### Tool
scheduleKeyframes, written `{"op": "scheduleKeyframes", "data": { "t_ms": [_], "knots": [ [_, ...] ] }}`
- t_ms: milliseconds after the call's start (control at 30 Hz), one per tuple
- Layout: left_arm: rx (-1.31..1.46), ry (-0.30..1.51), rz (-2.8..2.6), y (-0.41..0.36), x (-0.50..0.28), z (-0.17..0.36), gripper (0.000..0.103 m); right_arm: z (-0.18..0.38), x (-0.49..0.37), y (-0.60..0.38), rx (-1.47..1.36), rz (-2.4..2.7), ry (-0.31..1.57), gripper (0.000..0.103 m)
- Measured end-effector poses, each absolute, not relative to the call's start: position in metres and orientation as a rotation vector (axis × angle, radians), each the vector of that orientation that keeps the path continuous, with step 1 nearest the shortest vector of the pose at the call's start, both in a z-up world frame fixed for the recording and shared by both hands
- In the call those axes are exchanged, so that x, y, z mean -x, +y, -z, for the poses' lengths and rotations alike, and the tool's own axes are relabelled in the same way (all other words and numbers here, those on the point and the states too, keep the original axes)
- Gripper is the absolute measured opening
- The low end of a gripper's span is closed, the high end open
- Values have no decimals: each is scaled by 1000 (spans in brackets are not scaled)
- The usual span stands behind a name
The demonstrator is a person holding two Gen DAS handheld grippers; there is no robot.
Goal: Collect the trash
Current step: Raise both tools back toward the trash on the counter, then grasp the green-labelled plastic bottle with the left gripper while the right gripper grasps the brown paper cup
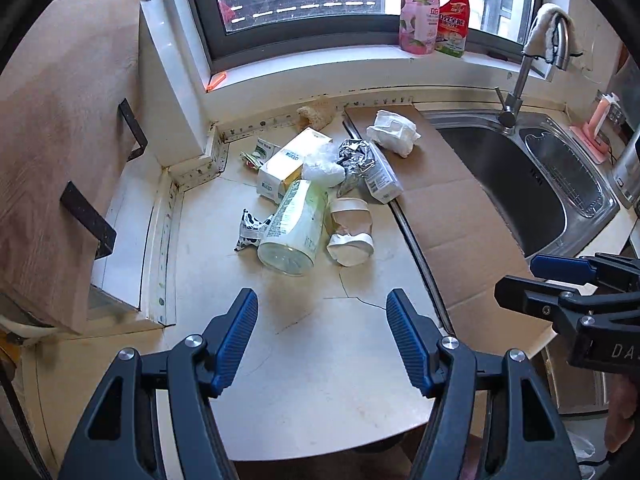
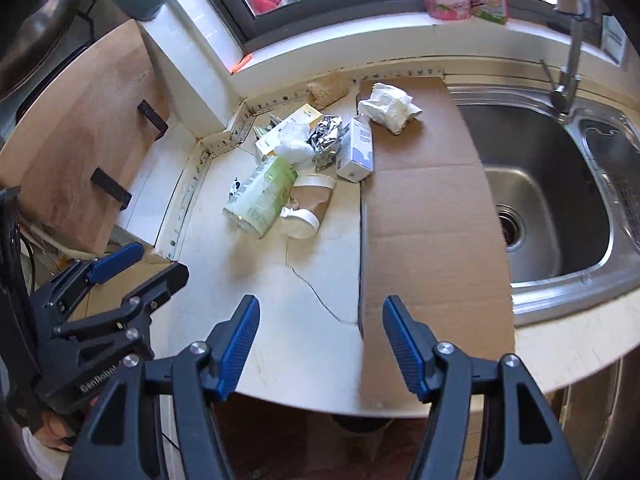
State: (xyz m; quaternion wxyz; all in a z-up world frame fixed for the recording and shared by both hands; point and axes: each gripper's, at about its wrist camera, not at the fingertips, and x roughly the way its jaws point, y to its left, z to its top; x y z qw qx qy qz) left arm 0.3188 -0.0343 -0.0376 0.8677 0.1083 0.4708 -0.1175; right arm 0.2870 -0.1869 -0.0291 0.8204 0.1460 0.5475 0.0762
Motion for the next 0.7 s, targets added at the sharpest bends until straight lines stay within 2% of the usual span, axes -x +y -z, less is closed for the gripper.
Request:
{"op": "scheduleKeyframes", "data": {
  "t_ms": [333, 700],
  "knots": [
    [-209, 1149, 165, -49, -420, 93, 65, 77, -395, -183, -347, -266, 1288, 64],
    [-224, 1261, 144, -58, -485, 140, 62, 117, -441, -178, -378, -316, 1385, 64]
  ]
}}
